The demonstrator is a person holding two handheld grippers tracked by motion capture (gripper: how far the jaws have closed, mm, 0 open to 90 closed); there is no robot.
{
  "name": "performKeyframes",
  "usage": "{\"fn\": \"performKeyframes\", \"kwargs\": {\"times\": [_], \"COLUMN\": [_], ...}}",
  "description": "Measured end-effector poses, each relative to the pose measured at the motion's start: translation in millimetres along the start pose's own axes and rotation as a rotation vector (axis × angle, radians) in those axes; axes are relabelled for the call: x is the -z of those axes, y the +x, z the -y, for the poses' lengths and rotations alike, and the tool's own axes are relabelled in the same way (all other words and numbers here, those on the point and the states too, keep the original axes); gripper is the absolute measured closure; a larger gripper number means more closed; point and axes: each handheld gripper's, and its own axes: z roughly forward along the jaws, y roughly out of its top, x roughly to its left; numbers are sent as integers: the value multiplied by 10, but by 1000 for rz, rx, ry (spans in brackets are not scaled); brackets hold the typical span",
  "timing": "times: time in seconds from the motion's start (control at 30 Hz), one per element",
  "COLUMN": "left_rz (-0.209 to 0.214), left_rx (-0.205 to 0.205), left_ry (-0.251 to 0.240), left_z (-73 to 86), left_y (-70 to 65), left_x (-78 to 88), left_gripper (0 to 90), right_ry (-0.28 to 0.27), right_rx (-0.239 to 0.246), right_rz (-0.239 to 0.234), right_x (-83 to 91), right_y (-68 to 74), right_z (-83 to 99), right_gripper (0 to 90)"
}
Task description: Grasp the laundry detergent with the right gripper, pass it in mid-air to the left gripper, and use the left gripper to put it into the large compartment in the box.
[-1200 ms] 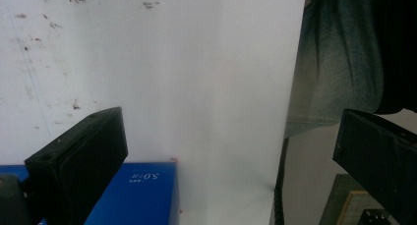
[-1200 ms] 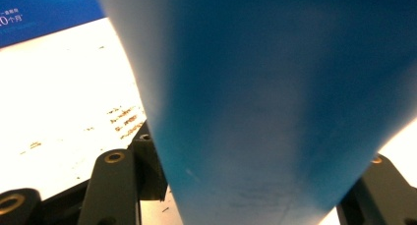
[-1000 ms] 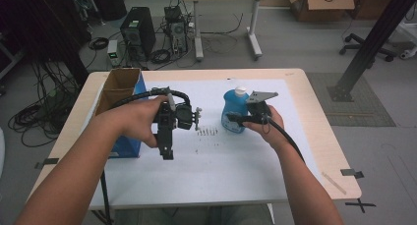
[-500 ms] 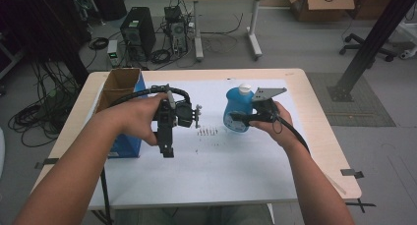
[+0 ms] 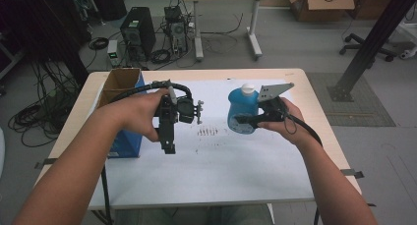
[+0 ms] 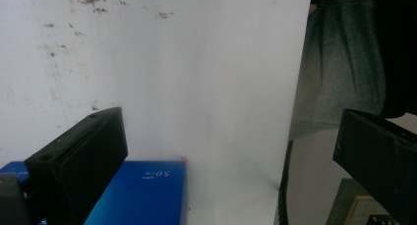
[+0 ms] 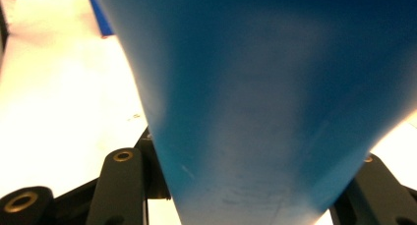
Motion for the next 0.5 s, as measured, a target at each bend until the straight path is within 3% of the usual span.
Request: {"fn": "performKeyframes", "kwargs": {"times": [0.27,0.5], "left_rz": [-11,-15], "left_rx": [3,0], "left_ry": [1,0], "left_z": [-28,-68], "left_y": [16,26], "left_x": [62,101], "left_gripper": [2,2], "right_ry": [35,0], "right_rx": [79,112], "right_rz": [-35,-88], "right_x": [119,114], "right_y": [161,332], "right_z": [-28,-48], "right_gripper": [458,456]}}
